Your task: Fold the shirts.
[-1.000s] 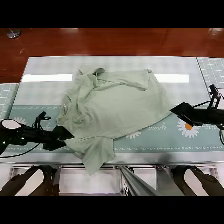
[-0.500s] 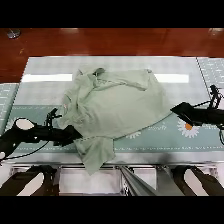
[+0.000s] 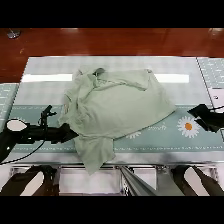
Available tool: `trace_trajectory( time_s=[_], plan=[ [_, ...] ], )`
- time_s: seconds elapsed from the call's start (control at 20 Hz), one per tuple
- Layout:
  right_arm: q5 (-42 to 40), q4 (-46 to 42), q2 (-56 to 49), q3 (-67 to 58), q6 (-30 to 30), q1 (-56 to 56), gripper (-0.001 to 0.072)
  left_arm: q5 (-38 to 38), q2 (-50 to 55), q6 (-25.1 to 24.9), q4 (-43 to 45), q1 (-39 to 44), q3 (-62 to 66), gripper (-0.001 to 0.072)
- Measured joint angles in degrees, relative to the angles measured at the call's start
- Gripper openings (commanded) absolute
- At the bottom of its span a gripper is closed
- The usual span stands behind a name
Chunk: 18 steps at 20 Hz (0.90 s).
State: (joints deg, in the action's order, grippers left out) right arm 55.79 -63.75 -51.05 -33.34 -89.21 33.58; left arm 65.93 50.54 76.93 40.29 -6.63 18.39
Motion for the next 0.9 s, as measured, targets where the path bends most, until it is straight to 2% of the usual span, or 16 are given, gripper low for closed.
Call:
trace_trajectory(
  time_s=[0.15,0.3,0.5,0.8,0.85,0.9],
  plan=[
    [-1.1,1.4,-3.9,-0.3,0.5,1.0,0.0619,0.0,-0.7,-0.4,0.0,-0.9,0.0,0.0021],
    [-1.7,6.9,-10.5,-2.6,4.1,0.0,0.0620,0.1,-0.9,-0.7,0.0,-1.3,0.0,0.0021],
    [-1.2,11.7,-20.6,-8.2,6.9,-4.3,0.0620,0.1,-1.0,-1.2,0.0,-1.5,0.0,0.0022],
    [0.3,14.2,-30.9,-16.3,7.5,-12.2,0.0618,0.1,-1.0,-1.4,0.0,-1.5,0.0,0.0021],
    [0.6,14.4,-32.0,-17.2,7.2,-13.3,0.0600,0.0,-1.0,-1.4,0.0,-1.5,0.0,0.0022],
    [0.6,14.5,-32.8,-17.9,7.1,-14.0,0.0551,0.0,-1.0,-1.4,0.0,-1.5,0.0,0.0022]
  ],
)
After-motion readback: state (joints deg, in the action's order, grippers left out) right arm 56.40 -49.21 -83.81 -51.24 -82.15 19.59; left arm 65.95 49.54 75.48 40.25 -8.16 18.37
